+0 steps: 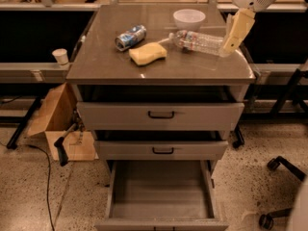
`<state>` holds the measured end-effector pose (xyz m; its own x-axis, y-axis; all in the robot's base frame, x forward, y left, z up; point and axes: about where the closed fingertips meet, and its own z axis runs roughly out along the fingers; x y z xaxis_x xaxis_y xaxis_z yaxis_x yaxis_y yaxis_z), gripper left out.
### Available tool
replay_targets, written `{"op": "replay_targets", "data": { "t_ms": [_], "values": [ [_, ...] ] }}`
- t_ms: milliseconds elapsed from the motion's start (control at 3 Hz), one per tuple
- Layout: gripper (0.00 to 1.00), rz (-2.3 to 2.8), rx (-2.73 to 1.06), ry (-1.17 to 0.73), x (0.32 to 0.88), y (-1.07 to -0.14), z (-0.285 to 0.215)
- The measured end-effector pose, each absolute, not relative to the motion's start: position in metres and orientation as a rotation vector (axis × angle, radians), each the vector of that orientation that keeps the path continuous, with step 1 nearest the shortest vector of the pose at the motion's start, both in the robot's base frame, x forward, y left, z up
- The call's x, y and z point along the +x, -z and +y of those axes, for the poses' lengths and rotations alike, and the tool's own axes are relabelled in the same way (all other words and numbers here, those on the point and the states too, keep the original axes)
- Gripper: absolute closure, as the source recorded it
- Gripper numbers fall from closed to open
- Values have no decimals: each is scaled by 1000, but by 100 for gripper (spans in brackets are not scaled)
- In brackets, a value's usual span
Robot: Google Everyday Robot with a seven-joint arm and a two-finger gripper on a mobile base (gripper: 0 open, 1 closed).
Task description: Place water bottle into bottom drawer
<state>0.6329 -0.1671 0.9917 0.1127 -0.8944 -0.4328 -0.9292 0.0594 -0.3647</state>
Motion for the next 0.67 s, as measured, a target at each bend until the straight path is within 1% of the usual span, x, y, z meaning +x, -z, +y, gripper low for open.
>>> {"op": "replay_targets", "data": {
  "t_ms": [333,667],
  "values": [
    [0,1751,-1830,-45,664,-991,-163],
    [0,1787,-1830,33,694,-984,-164]
  ]
}}
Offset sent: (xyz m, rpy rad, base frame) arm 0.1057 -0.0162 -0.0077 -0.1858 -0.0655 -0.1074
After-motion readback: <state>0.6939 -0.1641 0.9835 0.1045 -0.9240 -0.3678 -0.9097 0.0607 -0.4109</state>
